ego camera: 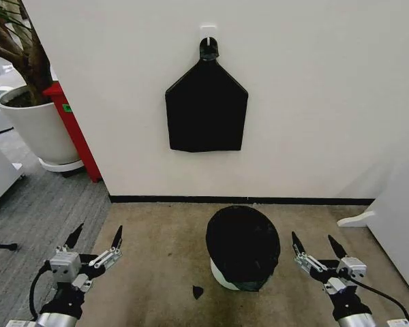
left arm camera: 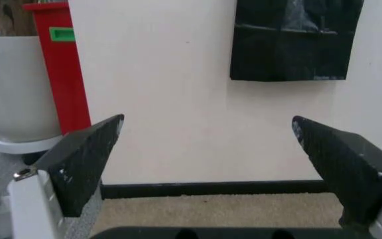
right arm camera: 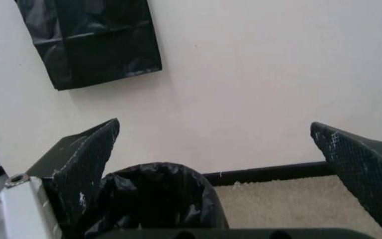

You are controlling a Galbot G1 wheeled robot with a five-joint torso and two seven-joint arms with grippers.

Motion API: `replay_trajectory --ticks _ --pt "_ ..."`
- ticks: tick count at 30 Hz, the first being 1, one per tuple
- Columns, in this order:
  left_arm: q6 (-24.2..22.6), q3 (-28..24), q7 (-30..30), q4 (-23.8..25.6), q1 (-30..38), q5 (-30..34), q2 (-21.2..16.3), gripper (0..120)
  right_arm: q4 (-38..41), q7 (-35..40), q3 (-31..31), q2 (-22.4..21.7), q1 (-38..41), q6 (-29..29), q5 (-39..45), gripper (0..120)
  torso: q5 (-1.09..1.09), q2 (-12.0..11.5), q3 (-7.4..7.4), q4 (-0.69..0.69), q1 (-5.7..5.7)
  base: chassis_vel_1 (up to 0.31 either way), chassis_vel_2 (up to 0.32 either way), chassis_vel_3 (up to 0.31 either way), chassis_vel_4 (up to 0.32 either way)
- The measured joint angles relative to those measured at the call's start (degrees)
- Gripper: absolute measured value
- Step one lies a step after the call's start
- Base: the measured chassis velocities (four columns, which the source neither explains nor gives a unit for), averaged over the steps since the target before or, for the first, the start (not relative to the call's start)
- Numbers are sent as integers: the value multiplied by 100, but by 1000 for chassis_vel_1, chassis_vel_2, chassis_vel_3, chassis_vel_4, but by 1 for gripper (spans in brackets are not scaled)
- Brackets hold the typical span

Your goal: Place the garbage bag over the trash bin.

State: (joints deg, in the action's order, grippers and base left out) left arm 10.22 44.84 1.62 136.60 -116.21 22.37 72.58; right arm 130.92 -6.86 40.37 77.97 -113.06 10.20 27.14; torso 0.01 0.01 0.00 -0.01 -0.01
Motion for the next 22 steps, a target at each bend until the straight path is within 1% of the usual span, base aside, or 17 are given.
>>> replay_trajectory --ticks 22 --pt "-29 -41 9 -56 63 41 -21 100 -7 9 -7 3 10 -12 2 100 -1 -1 0 1 0 0 0 0 0"
